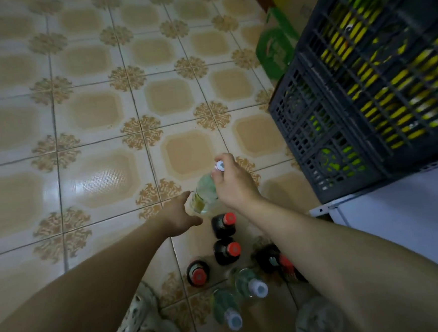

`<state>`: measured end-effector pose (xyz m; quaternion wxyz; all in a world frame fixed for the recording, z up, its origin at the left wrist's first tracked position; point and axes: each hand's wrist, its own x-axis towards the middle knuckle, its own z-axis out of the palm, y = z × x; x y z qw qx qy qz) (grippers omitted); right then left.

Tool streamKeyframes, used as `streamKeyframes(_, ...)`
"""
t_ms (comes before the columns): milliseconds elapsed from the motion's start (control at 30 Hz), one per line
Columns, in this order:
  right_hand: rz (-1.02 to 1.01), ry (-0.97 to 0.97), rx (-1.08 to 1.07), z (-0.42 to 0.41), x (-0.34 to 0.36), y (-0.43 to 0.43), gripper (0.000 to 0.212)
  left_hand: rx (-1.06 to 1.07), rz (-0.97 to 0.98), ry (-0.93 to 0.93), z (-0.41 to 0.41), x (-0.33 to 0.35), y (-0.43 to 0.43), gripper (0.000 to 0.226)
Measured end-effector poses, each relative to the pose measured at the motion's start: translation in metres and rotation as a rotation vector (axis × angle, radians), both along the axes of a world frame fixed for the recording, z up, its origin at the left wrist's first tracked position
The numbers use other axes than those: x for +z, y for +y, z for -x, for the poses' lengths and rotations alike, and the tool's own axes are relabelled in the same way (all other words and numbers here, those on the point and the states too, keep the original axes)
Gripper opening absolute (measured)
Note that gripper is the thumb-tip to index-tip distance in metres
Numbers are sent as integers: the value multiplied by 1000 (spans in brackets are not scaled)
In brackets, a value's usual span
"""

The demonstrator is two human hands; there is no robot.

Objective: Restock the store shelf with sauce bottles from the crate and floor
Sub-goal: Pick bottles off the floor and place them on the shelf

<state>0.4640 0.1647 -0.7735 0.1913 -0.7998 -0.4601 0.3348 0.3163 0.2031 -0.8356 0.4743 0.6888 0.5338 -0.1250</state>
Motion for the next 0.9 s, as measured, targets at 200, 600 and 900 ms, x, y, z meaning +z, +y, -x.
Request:
streamKeyframes(200,-339,36,-100,1,119,-26,36,-34,-131,-149,8,104,-16,92)
streamKeyframes(600,-903,106,-257,9,386,-112,38,27,-306,-696,8,336,-108,63)
streamKeyframes(900,-975,89,-271,-8,459,-228,48,-114,-271,-996,-40,434,-200,72)
